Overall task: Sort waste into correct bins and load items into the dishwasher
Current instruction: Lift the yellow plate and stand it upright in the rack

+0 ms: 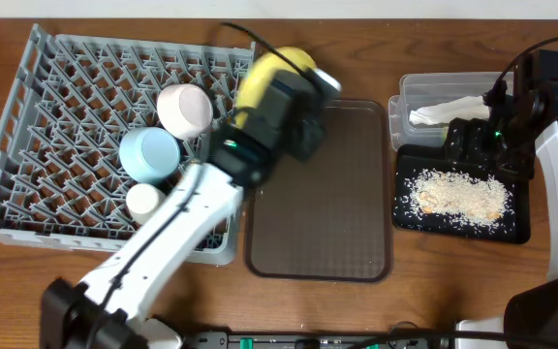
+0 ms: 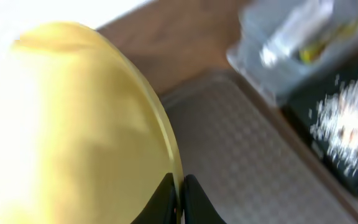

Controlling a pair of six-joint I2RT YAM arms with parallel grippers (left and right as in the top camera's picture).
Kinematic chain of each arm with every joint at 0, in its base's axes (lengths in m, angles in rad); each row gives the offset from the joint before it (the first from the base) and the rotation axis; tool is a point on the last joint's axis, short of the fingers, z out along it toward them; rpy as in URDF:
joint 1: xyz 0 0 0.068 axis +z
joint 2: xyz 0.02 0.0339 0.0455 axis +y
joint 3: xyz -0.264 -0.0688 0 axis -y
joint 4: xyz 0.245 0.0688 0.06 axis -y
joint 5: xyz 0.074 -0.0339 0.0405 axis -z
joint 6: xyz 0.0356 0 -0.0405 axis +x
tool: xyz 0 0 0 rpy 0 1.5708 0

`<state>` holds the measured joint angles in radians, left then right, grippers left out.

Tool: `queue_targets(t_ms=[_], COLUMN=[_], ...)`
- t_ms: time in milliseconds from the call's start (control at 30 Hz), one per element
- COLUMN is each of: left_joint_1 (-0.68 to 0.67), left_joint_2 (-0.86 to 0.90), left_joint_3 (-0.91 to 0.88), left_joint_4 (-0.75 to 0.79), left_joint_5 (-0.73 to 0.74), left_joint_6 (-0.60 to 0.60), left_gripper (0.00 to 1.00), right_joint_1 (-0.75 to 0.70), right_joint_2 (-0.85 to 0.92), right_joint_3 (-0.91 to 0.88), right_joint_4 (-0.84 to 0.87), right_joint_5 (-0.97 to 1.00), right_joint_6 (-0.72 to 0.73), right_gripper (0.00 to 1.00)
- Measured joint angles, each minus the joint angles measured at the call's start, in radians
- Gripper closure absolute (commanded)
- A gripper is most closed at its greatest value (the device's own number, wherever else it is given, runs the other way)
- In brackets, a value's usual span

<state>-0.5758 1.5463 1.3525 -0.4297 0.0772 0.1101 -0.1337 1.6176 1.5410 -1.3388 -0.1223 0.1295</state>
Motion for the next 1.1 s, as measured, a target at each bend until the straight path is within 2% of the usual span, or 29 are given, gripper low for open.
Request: queue_targets(t_ms=[333, 533, 767, 833, 867, 900, 933, 1033, 1100], left_joint_1=[0.302, 0.42, 0.475, 0.486, 0.491, 0.497, 0.507, 0.54, 0.563], left_joint_2=[-0.034, -0.007, 0.083, 0.109, 0.116, 0.12, 0.122, 0.122, 0.122], left_joint_3=[0.0, 0.0, 0.0, 0.0, 0.0, 0.0, -0.001, -0.001, -0.001], left_joint_4=[0.075, 0.079, 0.079, 0.081, 0.086, 0.09, 0.097, 0.136, 0.147], left_joint_5=[0.429, 0.583, 0.698, 0.71, 0.708, 0.704, 0.698, 0.691, 0.687], left_joint_6=[-0.249, -0.349, -0.406, -0.41, -0.414, -0.417, -0.421, -0.428, -0.425], left_gripper=[0.92, 0.92, 0.91, 0.83, 0.64, 0.48, 0.39, 0.24, 0.2], right_joint_1=[0.0, 0.0, 0.0, 0.0, 0.0, 0.0, 0.0, 0.0, 0.0], right_joint_2=[0.0, 0.0, 0.0, 0.0, 0.0, 0.0, 0.0, 0.0, 0.0], right_joint_3=[0.0, 0.0, 0.0, 0.0, 0.0, 0.0, 0.0, 0.0, 0.0], right_joint_4=[-0.005, -0.006, -0.006, -0.006, -0.007, -0.007, -0.007, -0.006, -0.006], right_joint_5=[0.0, 0.0, 0.0, 0.0, 0.0, 0.0, 0.0, 0.0, 0.0], right_joint_6=[0.0, 0.0, 0.0, 0.0, 0.0, 0.0, 0.0, 0.0, 0.0], right_gripper=[0.01, 0.01, 0.01, 0.01, 0.01, 0.01, 0.01, 0.01, 0.01])
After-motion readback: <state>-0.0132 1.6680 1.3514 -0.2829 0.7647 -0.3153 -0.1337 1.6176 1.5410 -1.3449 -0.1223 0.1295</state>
